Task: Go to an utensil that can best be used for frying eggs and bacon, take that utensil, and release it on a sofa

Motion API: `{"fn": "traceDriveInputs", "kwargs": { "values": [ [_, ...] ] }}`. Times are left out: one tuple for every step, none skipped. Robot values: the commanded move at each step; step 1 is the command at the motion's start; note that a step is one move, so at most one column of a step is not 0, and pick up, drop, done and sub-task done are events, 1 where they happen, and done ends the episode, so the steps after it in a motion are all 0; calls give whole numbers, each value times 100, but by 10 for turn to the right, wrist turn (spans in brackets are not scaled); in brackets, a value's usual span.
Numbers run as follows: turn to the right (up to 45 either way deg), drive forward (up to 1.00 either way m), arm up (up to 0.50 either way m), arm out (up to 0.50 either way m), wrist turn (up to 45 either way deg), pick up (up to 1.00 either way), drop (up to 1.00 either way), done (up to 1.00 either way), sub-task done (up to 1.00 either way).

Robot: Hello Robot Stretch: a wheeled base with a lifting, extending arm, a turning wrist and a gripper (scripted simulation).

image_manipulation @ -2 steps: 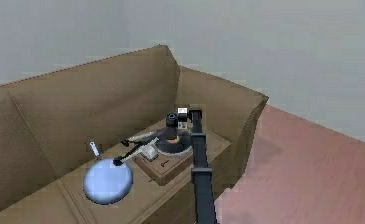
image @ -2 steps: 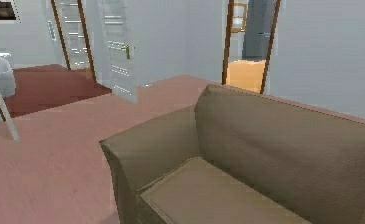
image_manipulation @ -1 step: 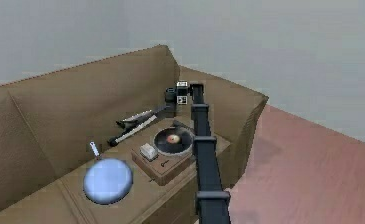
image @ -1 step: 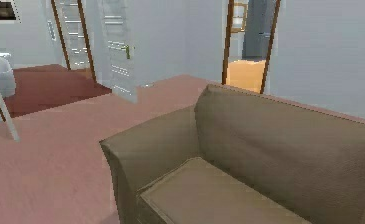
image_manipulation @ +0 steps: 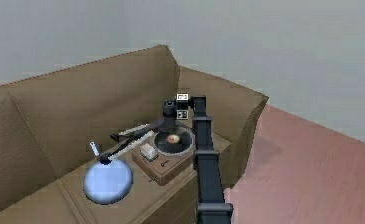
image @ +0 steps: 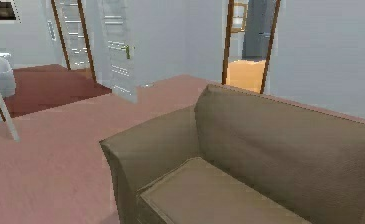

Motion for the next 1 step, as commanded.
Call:
{"fn": "traceDriveInputs", "kwargs": {
  "values": [
    [0, 0, 0, 0, 0, 0, 0, 100, 0]
  ]
}}
